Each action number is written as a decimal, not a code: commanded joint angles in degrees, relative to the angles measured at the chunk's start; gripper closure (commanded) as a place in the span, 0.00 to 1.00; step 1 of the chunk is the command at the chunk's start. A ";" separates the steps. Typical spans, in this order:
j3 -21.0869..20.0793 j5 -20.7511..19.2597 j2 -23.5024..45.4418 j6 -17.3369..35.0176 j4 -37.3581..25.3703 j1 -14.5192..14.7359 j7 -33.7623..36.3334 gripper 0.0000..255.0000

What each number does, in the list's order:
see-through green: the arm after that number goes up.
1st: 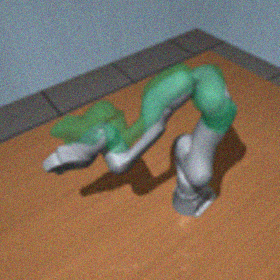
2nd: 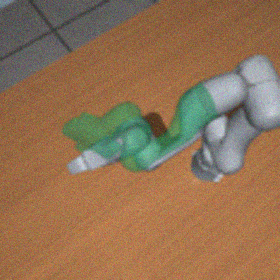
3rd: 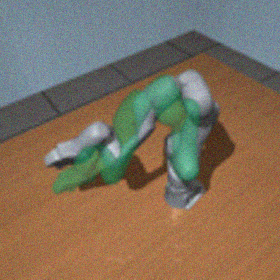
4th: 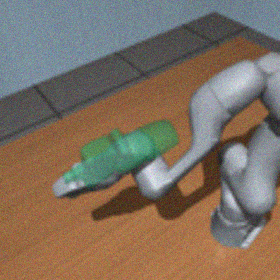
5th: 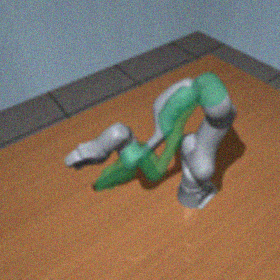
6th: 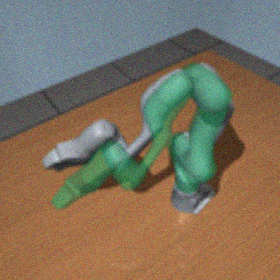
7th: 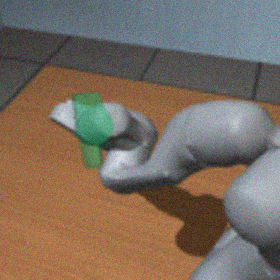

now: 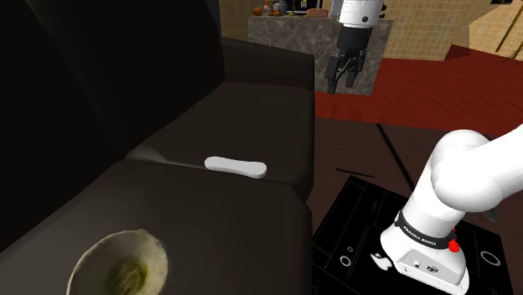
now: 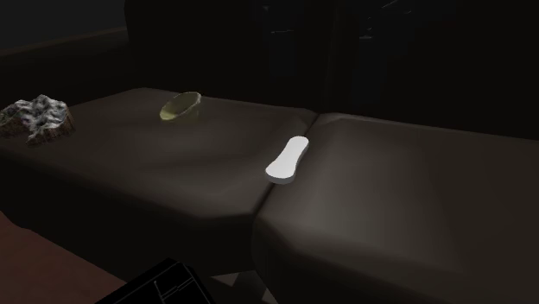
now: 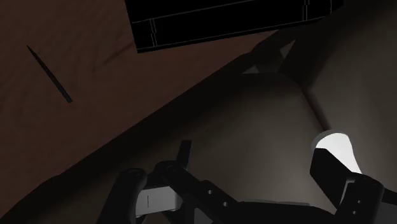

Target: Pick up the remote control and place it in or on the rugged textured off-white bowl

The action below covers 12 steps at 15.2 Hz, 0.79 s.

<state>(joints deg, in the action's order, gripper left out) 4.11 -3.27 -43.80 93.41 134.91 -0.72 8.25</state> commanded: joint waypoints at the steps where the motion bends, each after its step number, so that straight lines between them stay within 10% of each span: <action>1: 0.00 0.00 0.00 0.00 0.00 0.00 0.00 0.00; 12: -3.00 1.79 18.58 15.87 -1.79 6.04 -4.41 0.00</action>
<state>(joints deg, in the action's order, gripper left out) 1.39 -1.62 -27.20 107.82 133.62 4.79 4.33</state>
